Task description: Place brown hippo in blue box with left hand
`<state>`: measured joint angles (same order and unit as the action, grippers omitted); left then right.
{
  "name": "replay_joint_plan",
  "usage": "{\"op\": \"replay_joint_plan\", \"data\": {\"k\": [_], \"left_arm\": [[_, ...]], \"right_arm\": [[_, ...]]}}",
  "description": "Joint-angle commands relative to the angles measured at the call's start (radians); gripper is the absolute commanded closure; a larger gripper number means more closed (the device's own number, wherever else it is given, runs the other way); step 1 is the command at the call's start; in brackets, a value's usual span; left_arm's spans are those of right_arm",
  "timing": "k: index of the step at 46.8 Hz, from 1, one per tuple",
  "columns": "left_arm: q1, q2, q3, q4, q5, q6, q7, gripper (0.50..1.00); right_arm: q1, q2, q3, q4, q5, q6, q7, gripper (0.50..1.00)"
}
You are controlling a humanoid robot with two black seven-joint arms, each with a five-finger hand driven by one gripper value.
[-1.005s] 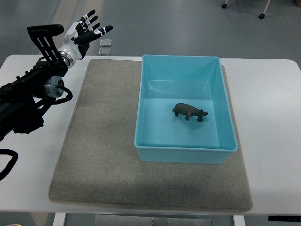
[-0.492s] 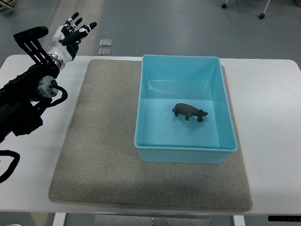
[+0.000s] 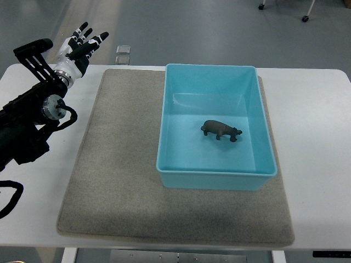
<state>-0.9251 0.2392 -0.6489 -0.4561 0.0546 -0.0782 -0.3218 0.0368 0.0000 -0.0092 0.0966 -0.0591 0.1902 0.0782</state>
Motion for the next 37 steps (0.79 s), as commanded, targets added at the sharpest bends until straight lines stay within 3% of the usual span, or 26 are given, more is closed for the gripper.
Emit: {"op": "replay_joint_plan", "data": {"k": [1, 37], "left_arm": [[0.000, 0.000, 0.000, 0.001, 0.001, 0.000, -0.002, 0.504], [-0.001, 0.008, -0.002, -0.003, 0.001, -0.005, -0.003, 0.504]], "right_arm": [[0.000, 0.000, 0.000, 0.000, -0.001, 0.000, 0.000, 0.564], [0.009, 0.000, 0.000, 0.003, -0.005, 0.000, -0.003, 0.564]]}}
